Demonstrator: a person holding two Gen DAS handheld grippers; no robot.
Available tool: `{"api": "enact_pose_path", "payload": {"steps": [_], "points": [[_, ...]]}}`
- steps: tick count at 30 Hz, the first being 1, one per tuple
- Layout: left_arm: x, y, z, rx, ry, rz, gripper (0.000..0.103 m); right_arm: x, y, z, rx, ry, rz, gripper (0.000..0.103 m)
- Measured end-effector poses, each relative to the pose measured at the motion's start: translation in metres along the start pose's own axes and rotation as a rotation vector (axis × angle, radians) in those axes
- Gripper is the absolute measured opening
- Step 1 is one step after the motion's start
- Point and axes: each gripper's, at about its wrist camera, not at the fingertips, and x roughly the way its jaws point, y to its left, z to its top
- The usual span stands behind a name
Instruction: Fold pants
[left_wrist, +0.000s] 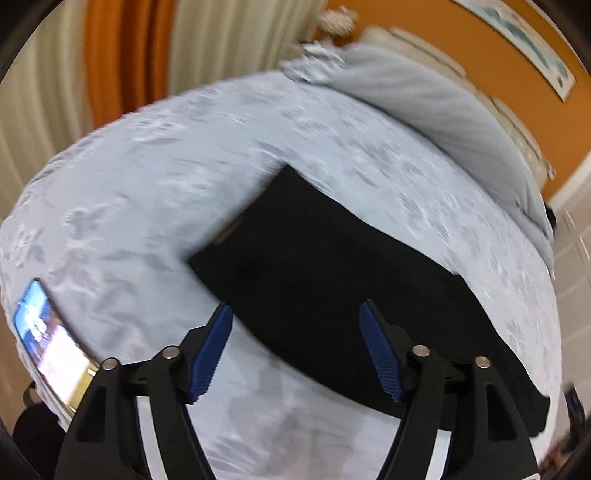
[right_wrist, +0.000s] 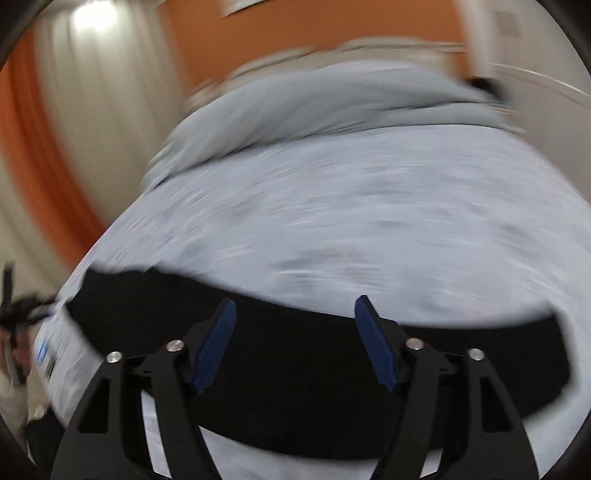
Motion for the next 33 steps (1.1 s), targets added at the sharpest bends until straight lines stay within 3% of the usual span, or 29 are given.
{"api": "enact_pose_path", "payload": {"steps": [1, 4, 5, 6, 7, 10, 14, 17, 19, 20, 21, 23, 26, 27, 30, 33], "points": [[0.006, -0.015, -0.005, 0.014, 0.025, -0.006, 0.071, 0.032, 0.030, 0.011, -0.047, 0.034, 0.040, 0.054], [0.046, -0.053, -0.025, 0.088, 0.128, 0.059, 0.071, 0.098, 0.086, 0.026, -0.133, 0.092, 0.063, 0.053], [0.058, -0.058, -0.033, 0.111, 0.156, 0.086, 0.068, 0.114, 0.096, 0.029, -0.140, 0.106, 0.073, 0.053], [0.071, -0.059, -0.042, 0.136, 0.189, 0.124, 0.057, 0.134, 0.103, 0.032, -0.150, 0.130, 0.085, 0.053], [0.082, -0.056, -0.051, 0.155, 0.218, 0.156, 0.055, 0.149, 0.110, 0.033, -0.165, 0.148, 0.083, 0.053], [0.077, -0.049, -0.070, 0.300, 0.178, 0.161, 0.058, 0.177, 0.138, 0.029, -0.259, 0.191, 0.075, 0.053], [0.077, -0.030, -0.078, 0.312, 0.196, 0.093, 0.060, 0.201, 0.160, 0.013, -0.336, 0.260, 0.117, 0.053], [0.074, -0.022, -0.076, 0.316, 0.205, 0.052, 0.060, 0.220, 0.177, -0.003, -0.425, 0.293, 0.087, 0.053], [0.073, -0.023, -0.077, 0.339, 0.199, 0.058, 0.060, 0.225, 0.179, -0.002, -0.418, 0.284, 0.091, 0.048], [0.072, -0.023, -0.078, 0.340, 0.198, 0.062, 0.061, 0.226, 0.179, 0.003, -0.400, 0.281, 0.116, 0.036], [0.072, -0.024, -0.078, 0.338, 0.199, 0.064, 0.061, 0.224, 0.180, 0.009, -0.389, 0.273, 0.129, 0.003], [0.073, -0.026, -0.077, 0.331, 0.202, 0.067, 0.061, 0.216, 0.179, 0.025, -0.379, 0.186, 0.100, 0.003], [0.074, -0.030, -0.077, 0.318, 0.204, 0.077, 0.064, 0.247, 0.166, 0.024, -0.372, 0.243, 0.056, 0.004], [0.074, -0.031, -0.077, 0.315, 0.201, 0.089, 0.068, 0.245, 0.167, 0.024, -0.374, 0.220, 0.057, 0.005], [0.074, -0.032, -0.075, 0.294, 0.192, 0.157, 0.084, 0.217, 0.164, 0.034, -0.286, 0.155, 0.083, 0.009], [0.071, -0.027, -0.077, 0.258, 0.200, 0.126, 0.083, 0.179, 0.161, 0.030, -0.280, 0.106, 0.116, 0.009]]}}
